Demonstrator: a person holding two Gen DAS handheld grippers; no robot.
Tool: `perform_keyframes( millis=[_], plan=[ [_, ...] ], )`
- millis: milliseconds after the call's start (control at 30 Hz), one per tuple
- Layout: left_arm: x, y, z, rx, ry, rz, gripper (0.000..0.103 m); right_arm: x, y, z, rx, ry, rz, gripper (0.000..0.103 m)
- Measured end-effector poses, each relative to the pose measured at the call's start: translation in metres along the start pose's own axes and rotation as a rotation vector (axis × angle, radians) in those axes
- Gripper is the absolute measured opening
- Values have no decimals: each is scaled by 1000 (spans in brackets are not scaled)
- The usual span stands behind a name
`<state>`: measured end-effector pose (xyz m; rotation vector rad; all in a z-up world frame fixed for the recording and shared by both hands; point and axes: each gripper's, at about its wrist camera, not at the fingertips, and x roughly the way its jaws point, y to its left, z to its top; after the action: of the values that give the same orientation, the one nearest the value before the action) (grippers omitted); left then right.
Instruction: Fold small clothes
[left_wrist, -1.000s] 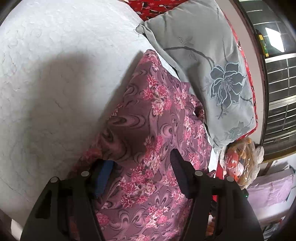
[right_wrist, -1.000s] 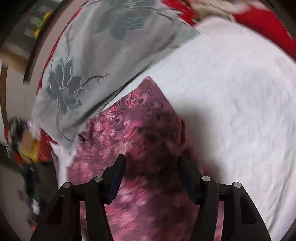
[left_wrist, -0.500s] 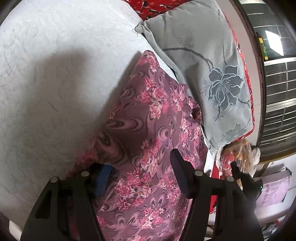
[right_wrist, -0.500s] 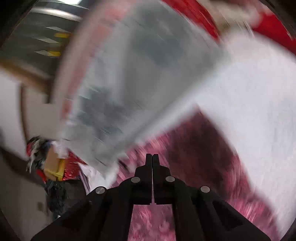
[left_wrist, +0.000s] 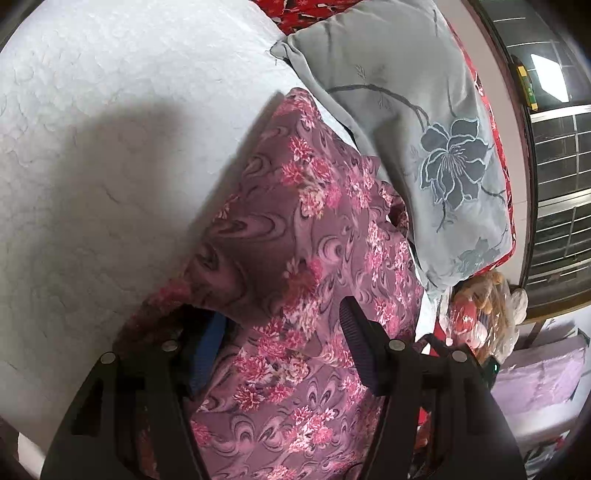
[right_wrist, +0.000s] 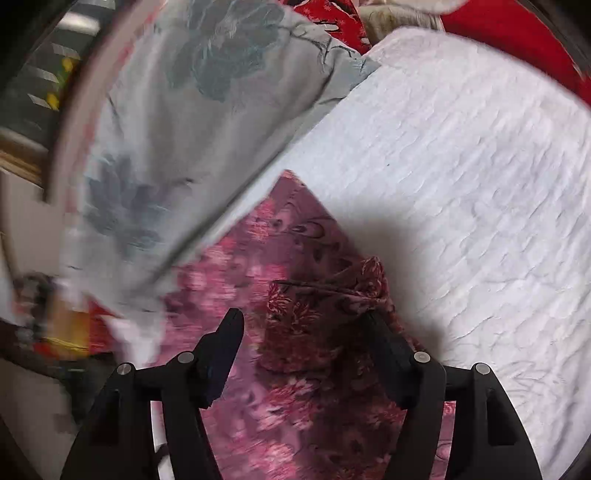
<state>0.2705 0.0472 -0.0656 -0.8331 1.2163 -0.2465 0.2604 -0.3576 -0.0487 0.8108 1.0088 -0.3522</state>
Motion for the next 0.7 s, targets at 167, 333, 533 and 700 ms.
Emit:
perform_keyframes(
  millis=[167,333,533,700],
  plan=[
    [-4,3,0,-5,6,-27,61,7,2,-6,1,35,-60,21],
    [-13,-1,8,18,-40,-60,41,-25,-2,9,21,-55,274,14],
    [-5,3,13,34,-35,-1,38,-7,-12,13,-139,-22,254,15],
    [-7,16,1,-16,-9,-32,37,-20,-64,-6,-90,-10,215,23]
  ],
)
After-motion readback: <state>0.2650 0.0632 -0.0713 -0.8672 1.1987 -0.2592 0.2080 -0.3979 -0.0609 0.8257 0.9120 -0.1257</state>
